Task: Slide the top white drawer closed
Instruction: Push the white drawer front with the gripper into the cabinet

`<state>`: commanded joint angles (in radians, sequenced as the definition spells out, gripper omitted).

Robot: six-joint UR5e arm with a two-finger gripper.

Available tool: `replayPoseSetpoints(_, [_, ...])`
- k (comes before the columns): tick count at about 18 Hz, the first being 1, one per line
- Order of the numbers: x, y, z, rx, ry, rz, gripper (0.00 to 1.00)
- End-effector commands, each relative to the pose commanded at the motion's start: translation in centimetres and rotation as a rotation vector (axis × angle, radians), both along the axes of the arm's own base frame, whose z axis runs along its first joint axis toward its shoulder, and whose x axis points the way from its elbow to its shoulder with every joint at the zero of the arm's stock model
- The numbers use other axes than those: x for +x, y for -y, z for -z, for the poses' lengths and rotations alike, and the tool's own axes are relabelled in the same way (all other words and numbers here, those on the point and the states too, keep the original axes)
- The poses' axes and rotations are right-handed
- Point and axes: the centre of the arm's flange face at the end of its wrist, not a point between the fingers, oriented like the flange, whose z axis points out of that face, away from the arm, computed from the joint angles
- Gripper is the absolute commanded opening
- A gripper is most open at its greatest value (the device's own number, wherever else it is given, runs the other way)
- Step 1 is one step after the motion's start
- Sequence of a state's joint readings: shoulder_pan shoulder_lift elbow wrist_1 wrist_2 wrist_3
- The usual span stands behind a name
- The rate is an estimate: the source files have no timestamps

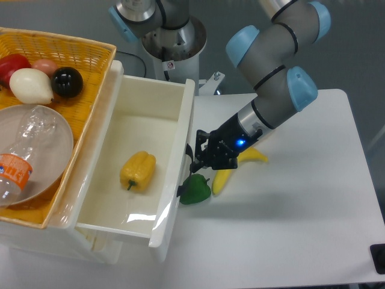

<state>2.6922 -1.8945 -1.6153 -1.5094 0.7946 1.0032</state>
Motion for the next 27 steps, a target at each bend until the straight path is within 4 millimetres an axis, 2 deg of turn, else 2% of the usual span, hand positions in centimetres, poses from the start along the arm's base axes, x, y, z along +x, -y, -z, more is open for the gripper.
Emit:
replayPoseSetpoints(2, [0.3,-0.1,-0.6,0.003,-0.005,0.005,0.00])
replayPoseSetpoints(8, [1.1,-0.5,-0.5,-0.006,0.008,0.015,0.00])
replayPoseSetpoints(20, [2.6,-1.2,-1.5,-0.013,0.009,0.022,0.00])
replayPoseSetpoints(27, [3.5,-1.8,-1.5,-0.018,0.015,0.033,0.00])
